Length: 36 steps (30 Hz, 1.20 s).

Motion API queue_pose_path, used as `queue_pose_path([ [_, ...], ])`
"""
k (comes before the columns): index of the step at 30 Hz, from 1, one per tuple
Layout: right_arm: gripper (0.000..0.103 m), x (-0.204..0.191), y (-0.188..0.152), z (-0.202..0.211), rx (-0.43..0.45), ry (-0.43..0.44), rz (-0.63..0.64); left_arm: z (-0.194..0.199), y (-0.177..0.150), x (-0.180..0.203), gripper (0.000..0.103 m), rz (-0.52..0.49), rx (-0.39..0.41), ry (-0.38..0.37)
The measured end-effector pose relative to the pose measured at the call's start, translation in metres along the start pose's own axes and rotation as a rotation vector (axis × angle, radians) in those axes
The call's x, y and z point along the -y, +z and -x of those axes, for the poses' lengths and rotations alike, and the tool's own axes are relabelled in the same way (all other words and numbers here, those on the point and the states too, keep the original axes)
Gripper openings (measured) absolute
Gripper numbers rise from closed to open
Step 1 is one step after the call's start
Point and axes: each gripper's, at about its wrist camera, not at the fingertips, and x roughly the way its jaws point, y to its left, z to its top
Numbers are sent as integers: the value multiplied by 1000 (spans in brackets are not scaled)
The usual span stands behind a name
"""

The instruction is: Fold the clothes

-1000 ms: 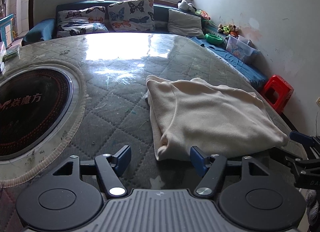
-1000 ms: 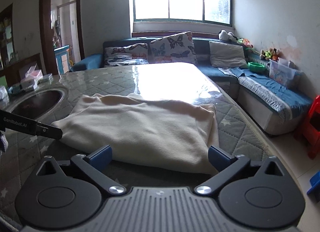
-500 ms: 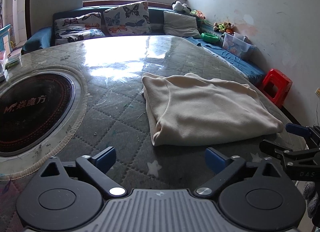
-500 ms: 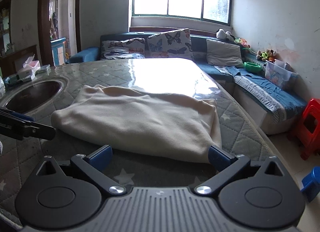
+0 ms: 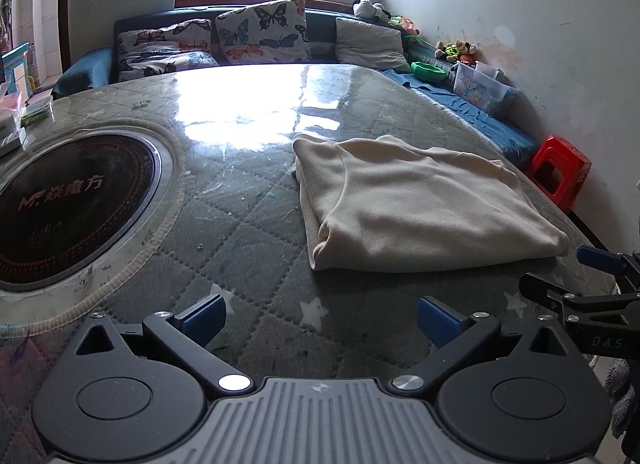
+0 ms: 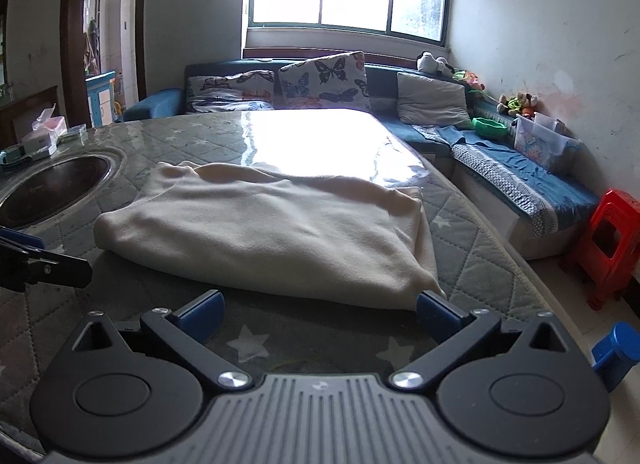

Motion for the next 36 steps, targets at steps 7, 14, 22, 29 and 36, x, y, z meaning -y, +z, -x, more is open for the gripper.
queue_pose_path([
  [7,103,2,-4,3,0,-15,-9,6,-5,8,103,-36,19,8],
  [14,103,0,-10,6,-10,-11,-25,11,-9,14,103,-64,29,16],
  [22,103,1,-16,12,-15,-7,-42,16,-15,23,103,-103,44,38],
  [29,103,1,-18,17,-11,-4,-48,18,-20,28,103,-117,43,32],
  [36,103,-1,-21,19,-13,2,-50,18,-25,35,103,-136,37,26],
])
